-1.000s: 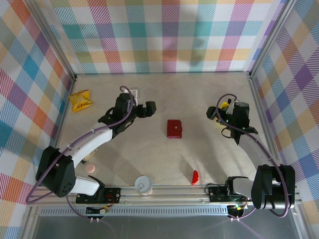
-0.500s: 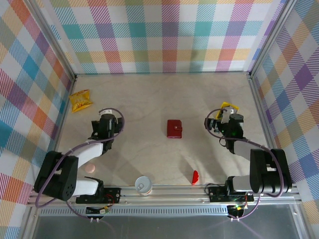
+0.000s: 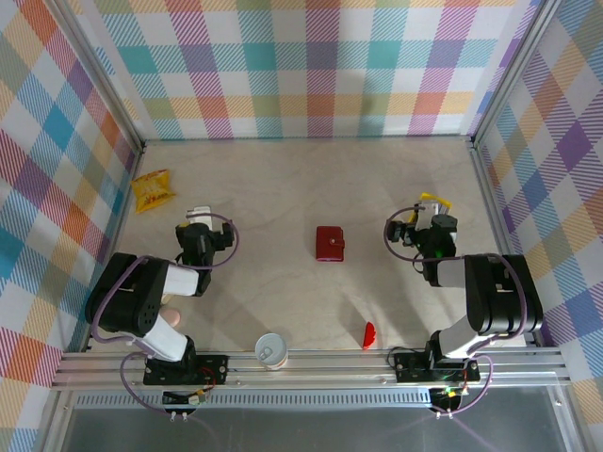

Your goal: Put the credit cards into the card holder

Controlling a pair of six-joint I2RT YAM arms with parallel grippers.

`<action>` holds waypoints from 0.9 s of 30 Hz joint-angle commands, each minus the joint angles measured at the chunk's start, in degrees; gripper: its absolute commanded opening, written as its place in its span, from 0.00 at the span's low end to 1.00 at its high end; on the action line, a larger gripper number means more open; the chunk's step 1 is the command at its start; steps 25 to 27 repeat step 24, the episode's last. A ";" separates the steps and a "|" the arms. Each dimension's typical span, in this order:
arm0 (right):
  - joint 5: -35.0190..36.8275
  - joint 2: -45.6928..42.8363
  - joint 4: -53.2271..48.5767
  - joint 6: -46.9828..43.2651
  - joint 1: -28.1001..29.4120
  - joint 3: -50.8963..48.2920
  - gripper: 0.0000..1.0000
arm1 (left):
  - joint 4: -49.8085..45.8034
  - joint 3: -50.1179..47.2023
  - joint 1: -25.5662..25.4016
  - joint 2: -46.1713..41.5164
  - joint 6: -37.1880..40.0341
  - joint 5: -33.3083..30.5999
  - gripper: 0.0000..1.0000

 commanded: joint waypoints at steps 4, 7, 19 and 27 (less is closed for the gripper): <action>0.58 0.02 2.83 -0.44 -0.36 0.46 0.99 | 2.53 0.17 1.51 0.30 -0.18 2.05 1.00; 0.58 0.01 2.75 -0.40 -0.38 0.51 0.99 | 2.67 0.24 1.52 0.41 -0.22 2.06 1.00; 0.58 0.19 2.50 -0.32 -0.40 0.73 0.99 | 2.72 0.26 1.44 0.42 -0.22 2.00 1.00; 0.66 -0.09 2.68 -0.44 -0.37 0.49 0.99 | 2.72 0.25 1.51 0.42 -0.22 2.02 1.00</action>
